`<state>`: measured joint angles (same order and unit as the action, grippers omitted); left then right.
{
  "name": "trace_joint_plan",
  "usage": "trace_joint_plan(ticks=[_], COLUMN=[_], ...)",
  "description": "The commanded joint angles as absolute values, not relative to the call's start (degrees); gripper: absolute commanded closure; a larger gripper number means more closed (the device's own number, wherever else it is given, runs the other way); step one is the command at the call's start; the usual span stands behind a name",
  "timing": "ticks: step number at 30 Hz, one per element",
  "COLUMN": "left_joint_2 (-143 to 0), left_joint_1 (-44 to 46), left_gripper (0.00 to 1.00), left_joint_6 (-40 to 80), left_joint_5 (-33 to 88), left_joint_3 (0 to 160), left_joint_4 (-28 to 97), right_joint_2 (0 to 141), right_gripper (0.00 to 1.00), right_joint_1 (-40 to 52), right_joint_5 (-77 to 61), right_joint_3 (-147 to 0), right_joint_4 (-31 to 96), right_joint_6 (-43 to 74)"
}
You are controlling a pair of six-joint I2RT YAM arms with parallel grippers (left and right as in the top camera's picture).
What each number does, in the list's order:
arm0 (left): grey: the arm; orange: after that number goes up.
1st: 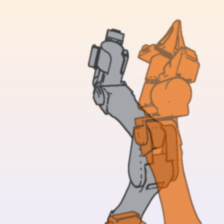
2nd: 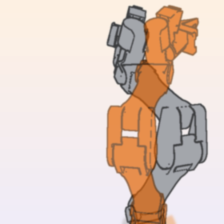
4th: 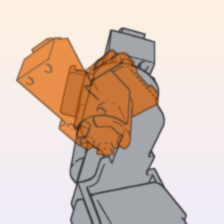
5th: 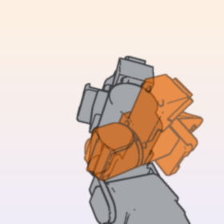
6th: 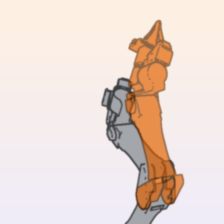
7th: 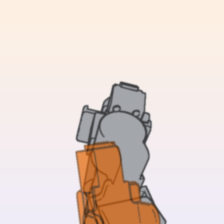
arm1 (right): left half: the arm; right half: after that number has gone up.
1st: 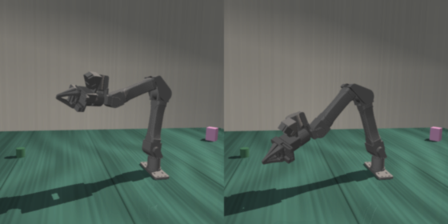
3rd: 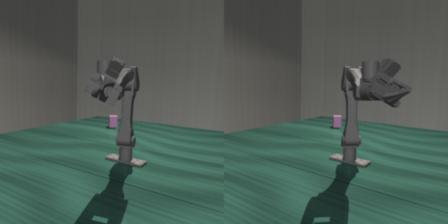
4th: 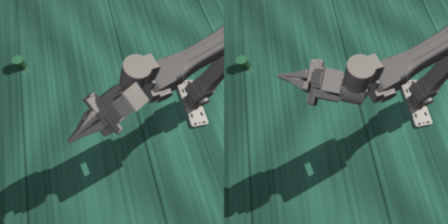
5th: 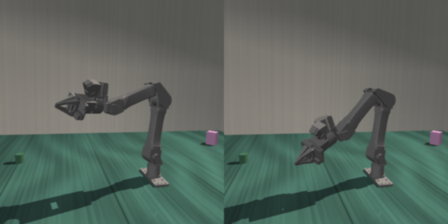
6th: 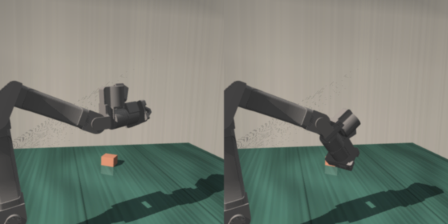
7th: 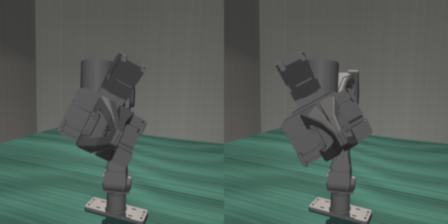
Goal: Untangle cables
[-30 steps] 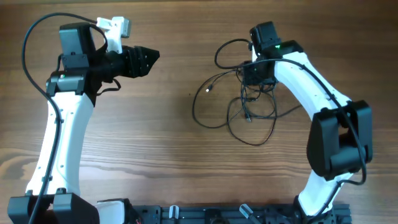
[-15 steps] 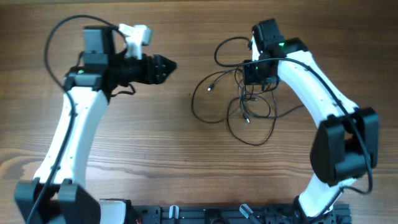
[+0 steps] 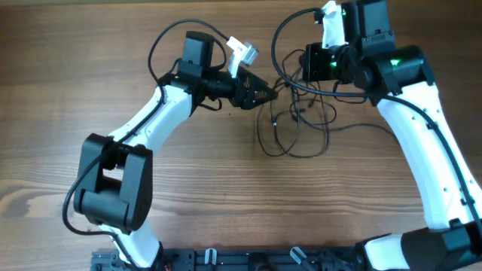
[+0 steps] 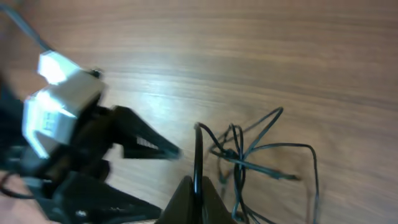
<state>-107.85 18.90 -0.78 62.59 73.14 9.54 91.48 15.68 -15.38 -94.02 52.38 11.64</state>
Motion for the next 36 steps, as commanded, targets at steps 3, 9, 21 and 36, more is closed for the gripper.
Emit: trace_joint_plan(ticks=[3,9,21,36], left_joint_2=[-108.55,-108.57,-108.68,-108.73], left_joint_1=[20.75,20.8,24.4,21.43], left_gripper=[0.31,0.34,0.3,0.3], left_joint_6=[-1.23,-1.23,-1.26,-1.21], left_joint_5=[63.37,59.61,56.9,56.71], left_joint_3=[73.82,73.82,73.82,73.82], left_joint_4=[7.25,7.25,9.02,11.33], right_joint_2=[88.97,86.28,84.68,101.82], right_gripper=[0.96,0.96,0.96,0.29], right_joint_1=[15.66,15.66,15.66,-2.76], right_joint_5=[-21.65,-24.14,-11.68,3.66], right_joint_3=[-94.94,-94.94,-94.94,-92.84], right_joint_4=[51.42,49.52,50.68,56.38], right_joint_6=[12.01,12.19,14.57,13.47])
